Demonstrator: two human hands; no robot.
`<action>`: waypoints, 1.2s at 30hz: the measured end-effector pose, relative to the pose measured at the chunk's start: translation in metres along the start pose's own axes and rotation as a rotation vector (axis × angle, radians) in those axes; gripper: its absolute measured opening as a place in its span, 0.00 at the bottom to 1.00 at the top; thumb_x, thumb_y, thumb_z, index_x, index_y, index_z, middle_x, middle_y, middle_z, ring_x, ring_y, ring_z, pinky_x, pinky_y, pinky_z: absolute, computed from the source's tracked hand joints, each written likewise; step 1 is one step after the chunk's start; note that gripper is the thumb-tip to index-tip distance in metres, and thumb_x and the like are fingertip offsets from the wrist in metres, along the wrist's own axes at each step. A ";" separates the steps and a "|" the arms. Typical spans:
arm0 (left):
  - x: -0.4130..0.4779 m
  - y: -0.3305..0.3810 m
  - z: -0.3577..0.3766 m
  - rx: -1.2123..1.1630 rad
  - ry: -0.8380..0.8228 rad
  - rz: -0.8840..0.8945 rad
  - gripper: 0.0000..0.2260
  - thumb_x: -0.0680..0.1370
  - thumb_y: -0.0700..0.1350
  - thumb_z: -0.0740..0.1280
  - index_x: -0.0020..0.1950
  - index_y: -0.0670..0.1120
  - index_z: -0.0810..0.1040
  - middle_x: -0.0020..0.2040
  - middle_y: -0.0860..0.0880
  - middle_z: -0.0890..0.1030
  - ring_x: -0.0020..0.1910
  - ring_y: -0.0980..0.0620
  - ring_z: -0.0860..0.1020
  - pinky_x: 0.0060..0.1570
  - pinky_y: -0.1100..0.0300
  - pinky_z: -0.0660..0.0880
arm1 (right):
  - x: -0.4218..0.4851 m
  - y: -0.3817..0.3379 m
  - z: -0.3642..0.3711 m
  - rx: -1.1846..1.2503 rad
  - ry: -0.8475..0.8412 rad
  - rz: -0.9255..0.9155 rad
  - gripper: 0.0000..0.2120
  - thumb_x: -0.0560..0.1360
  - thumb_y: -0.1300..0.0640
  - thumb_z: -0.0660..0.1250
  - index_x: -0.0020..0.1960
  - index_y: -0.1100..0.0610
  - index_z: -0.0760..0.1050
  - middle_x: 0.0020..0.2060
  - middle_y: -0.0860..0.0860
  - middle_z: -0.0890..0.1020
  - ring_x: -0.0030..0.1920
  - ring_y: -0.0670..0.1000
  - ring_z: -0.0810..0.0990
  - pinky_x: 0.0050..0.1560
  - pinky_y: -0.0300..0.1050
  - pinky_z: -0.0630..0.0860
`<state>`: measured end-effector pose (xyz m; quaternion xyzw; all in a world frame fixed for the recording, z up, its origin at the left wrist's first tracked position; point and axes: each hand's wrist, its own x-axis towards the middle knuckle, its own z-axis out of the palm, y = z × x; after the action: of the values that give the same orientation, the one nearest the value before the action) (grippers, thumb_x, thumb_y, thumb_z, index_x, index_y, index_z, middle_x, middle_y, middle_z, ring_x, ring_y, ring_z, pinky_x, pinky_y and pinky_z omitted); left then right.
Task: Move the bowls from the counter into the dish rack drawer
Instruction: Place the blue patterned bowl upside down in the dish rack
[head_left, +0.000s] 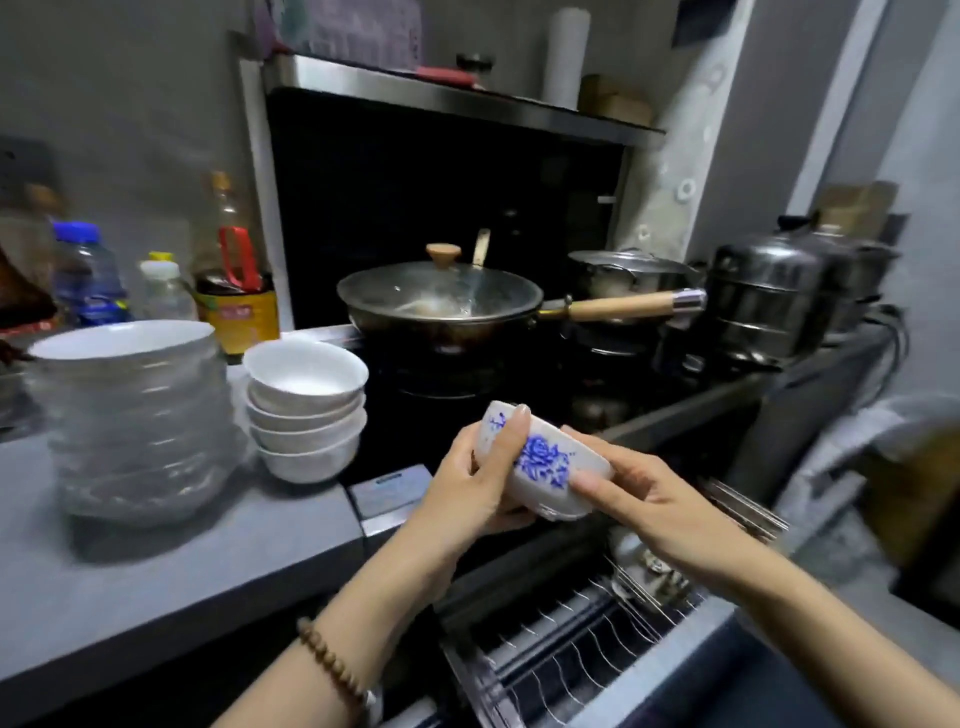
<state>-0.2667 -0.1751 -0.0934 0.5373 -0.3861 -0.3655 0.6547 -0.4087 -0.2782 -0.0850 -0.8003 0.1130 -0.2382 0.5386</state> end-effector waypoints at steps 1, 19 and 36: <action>0.006 -0.014 0.014 0.004 -0.039 -0.060 0.34 0.61 0.70 0.63 0.59 0.50 0.73 0.52 0.48 0.84 0.50 0.51 0.83 0.46 0.56 0.81 | -0.012 0.011 -0.009 0.014 0.014 0.039 0.10 0.73 0.49 0.67 0.52 0.49 0.81 0.48 0.40 0.84 0.54 0.39 0.78 0.57 0.33 0.71; 0.131 -0.280 0.078 0.086 -0.161 -0.712 0.35 0.59 0.73 0.67 0.53 0.47 0.79 0.38 0.51 0.81 0.39 0.55 0.78 0.50 0.58 0.78 | 0.003 0.267 -0.121 0.201 -0.107 0.760 0.06 0.75 0.56 0.67 0.48 0.55 0.81 0.42 0.50 0.84 0.41 0.44 0.81 0.42 0.35 0.75; 0.214 -0.393 0.054 0.223 0.058 -0.690 0.25 0.68 0.69 0.64 0.54 0.51 0.77 0.38 0.51 0.80 0.36 0.56 0.76 0.40 0.66 0.74 | 0.087 0.415 -0.126 0.274 -0.140 1.043 0.02 0.75 0.55 0.67 0.45 0.52 0.79 0.40 0.47 0.83 0.42 0.43 0.80 0.41 0.34 0.78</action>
<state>-0.2478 -0.4500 -0.4500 0.7142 -0.2007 -0.5051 0.4411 -0.3658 -0.5814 -0.4045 -0.5745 0.4268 0.1020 0.6910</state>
